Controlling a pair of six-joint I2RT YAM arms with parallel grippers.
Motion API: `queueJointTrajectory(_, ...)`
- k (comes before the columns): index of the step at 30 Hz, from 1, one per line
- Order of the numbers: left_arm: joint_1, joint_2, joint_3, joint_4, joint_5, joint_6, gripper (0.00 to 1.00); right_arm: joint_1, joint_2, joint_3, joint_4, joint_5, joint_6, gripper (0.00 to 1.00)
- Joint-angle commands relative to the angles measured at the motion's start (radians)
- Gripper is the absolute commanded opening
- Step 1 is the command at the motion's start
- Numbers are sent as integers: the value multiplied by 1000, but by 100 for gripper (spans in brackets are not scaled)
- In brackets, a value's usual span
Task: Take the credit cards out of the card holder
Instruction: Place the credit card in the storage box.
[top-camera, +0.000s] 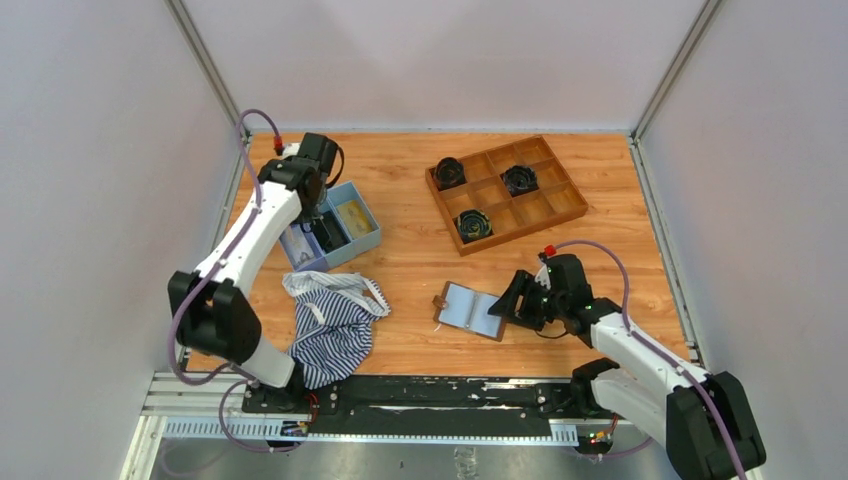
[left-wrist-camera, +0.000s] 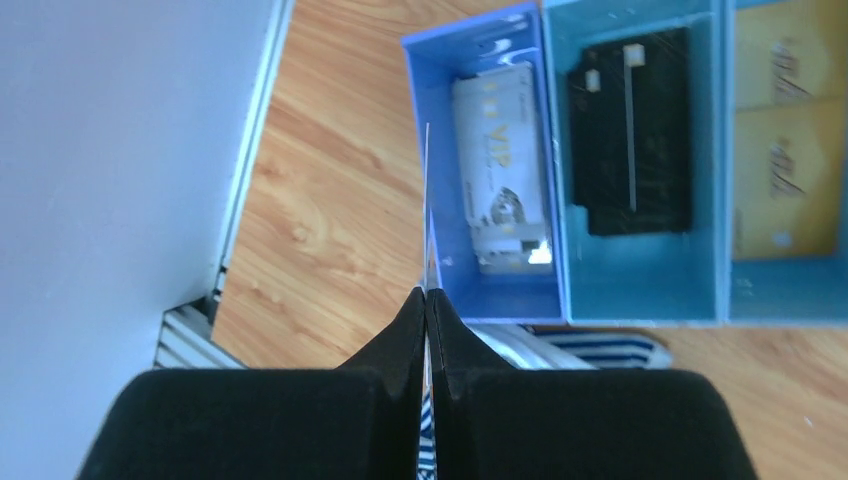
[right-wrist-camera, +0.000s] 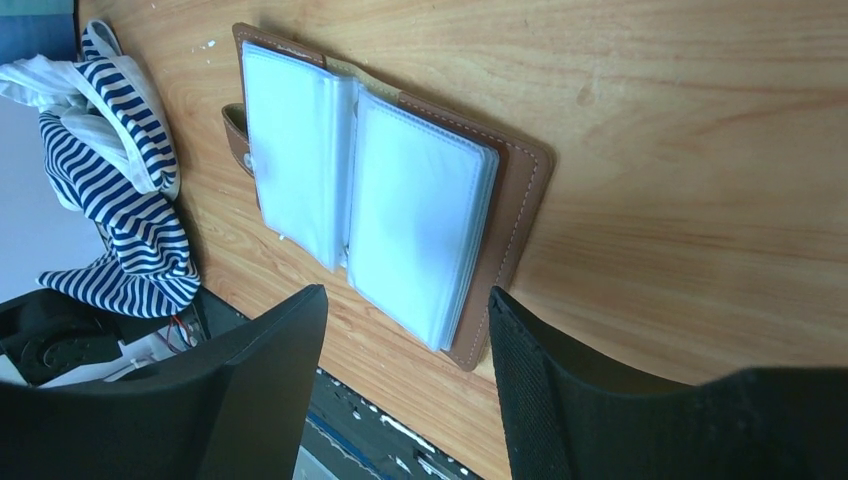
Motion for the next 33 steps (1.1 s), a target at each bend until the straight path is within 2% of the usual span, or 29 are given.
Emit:
queueJointTrajectory(1,37,124,46,-22,-112,-31,0,-14,-34,31,-70,1,-18,65)
queueJointTrajectory(5,51,219,60,-15,-145,-99,0,-13,-78,29,-95,6,-12,67)
queueJointTrajectory(16,72,394,119,-9,-103,-161,0,-14,-175,12,-160,21,-2,67)
queueJointTrajectory(22,80,402,118,-11,-91,-168,24,-13,-228,20,-225,52,4,68)
queueJointTrajectory(23,80,392,115,-11,-87,-166,30,-14,-239,24,-237,64,4,69)
queueJointTrajectory(24,80,379,110,-10,-82,-163,43,-13,-248,25,-243,71,6,70)
queueJointTrajectory(30,63,201,96,-9,-12,-107,46,-13,-267,26,-242,91,19,70)
queueJointTrajectory(33,-21,81,98,-1,44,-65,48,-13,-239,30,-210,90,31,69)
